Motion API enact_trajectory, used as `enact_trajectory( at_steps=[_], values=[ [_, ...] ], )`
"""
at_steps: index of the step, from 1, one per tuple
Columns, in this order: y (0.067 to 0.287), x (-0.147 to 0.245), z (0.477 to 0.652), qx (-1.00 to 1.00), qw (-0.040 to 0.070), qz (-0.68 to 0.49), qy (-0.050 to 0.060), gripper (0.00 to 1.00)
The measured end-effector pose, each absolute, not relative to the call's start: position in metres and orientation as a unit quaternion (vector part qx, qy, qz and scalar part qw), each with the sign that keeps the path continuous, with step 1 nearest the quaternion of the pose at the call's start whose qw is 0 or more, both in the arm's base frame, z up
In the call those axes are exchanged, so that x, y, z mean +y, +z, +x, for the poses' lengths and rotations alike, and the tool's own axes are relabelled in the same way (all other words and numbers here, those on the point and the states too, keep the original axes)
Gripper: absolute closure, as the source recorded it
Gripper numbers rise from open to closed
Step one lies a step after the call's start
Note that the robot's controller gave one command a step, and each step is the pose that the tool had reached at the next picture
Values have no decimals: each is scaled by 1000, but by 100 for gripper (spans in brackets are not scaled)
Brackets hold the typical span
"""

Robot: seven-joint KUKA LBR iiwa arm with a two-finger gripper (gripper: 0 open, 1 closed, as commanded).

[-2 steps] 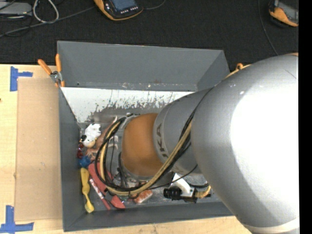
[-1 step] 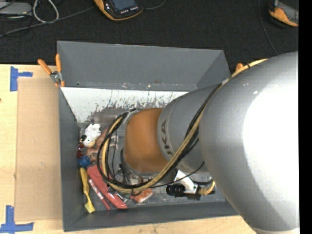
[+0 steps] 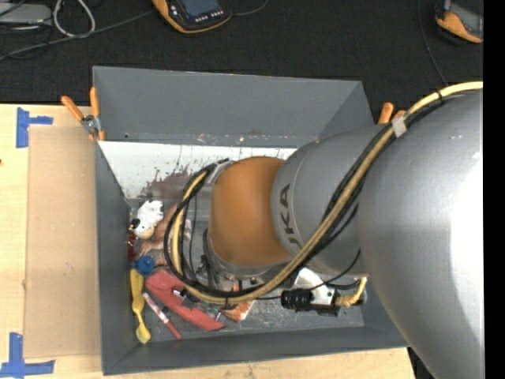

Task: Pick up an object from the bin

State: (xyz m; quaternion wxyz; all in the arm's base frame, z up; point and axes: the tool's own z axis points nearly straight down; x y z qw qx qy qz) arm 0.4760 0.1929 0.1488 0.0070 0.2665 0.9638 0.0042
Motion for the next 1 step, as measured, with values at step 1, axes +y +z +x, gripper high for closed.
enact_trajectory(
  at_steps=[1],
  values=[
    [188, 192, 476, 964, 5, 266, 3, 100]
  ],
)
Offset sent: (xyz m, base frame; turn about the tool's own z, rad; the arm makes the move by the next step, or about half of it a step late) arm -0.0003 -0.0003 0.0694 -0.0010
